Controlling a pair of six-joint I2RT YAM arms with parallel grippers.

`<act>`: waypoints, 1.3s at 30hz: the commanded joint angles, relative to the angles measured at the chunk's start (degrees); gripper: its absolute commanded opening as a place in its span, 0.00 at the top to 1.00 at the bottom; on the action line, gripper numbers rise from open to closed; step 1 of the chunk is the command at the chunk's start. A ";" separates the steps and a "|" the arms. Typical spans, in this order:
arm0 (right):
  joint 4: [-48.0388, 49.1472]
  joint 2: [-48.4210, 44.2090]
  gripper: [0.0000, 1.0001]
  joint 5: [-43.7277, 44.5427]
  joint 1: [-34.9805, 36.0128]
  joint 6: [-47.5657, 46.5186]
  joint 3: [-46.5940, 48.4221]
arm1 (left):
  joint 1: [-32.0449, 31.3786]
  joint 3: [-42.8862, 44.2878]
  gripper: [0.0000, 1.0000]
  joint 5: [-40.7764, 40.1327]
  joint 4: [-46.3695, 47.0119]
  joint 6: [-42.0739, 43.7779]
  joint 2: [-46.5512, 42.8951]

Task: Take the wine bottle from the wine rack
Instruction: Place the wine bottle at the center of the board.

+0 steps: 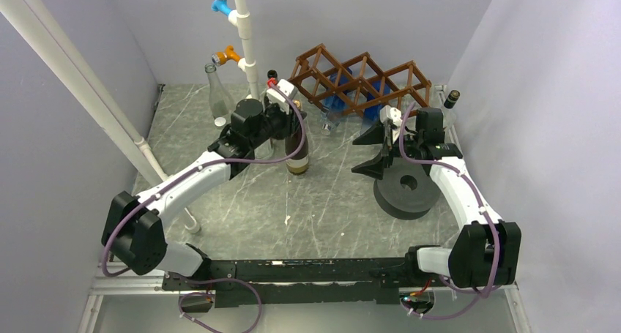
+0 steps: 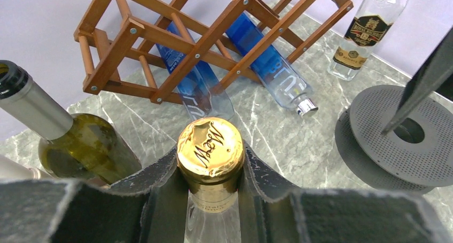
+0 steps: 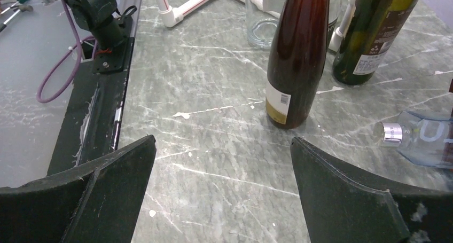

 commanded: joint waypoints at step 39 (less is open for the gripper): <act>-3.83 2.48 0.00 -1.66 -1.46 -4.83 2.69 | 6.44 10.22 0.30 -4.10 5.56 0.74 1.84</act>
